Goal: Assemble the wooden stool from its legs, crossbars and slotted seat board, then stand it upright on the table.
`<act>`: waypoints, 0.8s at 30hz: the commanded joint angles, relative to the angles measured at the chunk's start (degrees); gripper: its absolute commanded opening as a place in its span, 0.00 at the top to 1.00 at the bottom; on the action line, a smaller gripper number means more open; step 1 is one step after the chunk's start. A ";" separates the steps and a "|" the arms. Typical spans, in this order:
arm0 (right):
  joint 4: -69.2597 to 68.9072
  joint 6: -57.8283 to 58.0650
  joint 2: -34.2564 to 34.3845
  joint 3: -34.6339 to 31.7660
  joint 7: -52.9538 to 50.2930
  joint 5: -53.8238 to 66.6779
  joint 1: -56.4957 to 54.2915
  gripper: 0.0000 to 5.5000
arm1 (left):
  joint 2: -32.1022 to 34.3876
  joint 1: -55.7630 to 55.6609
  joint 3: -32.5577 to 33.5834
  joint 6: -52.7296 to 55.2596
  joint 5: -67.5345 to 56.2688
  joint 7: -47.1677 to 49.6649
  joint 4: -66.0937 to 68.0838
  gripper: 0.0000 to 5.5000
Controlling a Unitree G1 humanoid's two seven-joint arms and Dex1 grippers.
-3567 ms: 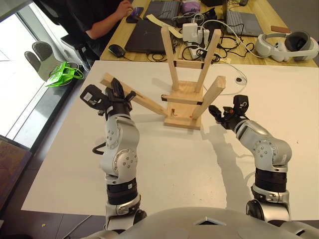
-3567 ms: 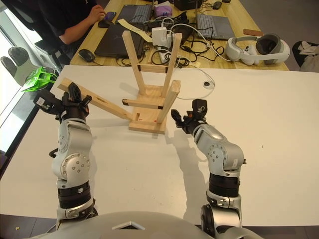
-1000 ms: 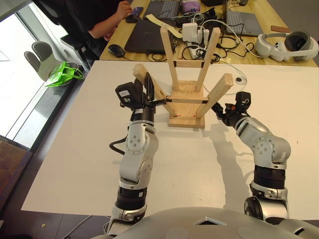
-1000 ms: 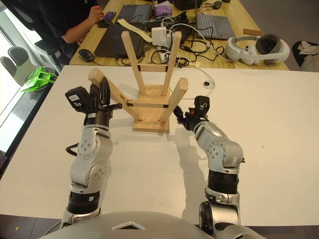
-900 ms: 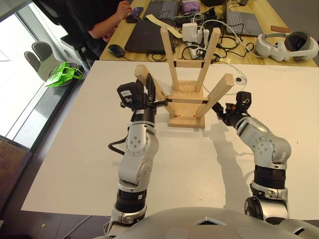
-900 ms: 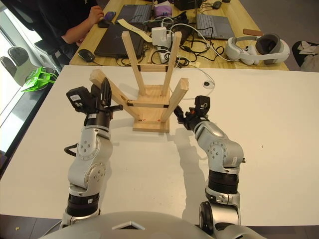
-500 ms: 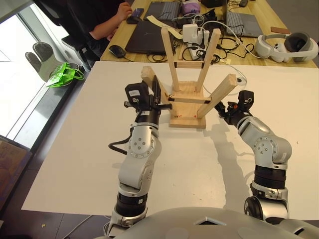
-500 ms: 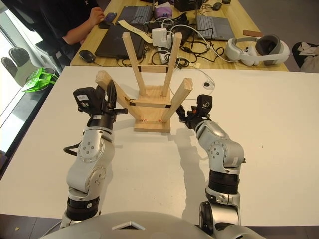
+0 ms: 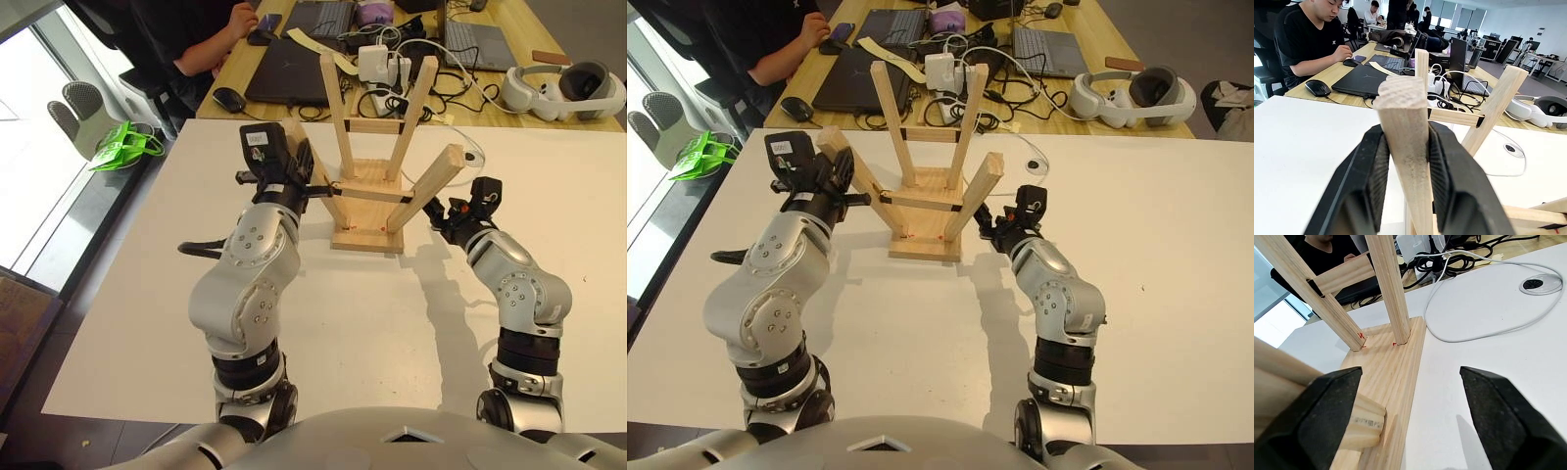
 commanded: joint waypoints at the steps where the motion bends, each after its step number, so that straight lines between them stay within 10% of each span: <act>1: -0.34 -0.13 0.05 0.17 -0.56 -0.29 -0.34 0.32 | 1.46 -0.28 0.32 3.85 1.70 -0.78 3.50 0.81; 13: -1.21 0.26 -0.45 -0.36 -0.94 -0.16 0.54 0.32 | -1.71 21.20 -9.48 -4.54 2.92 0.21 -8.21 0.81; 24: -2.21 -8.27 -0.68 0.80 -0.93 -3.13 -1.17 0.32 | 1.10 4.28 -7.39 -2.46 5.18 -2.92 8.32 0.81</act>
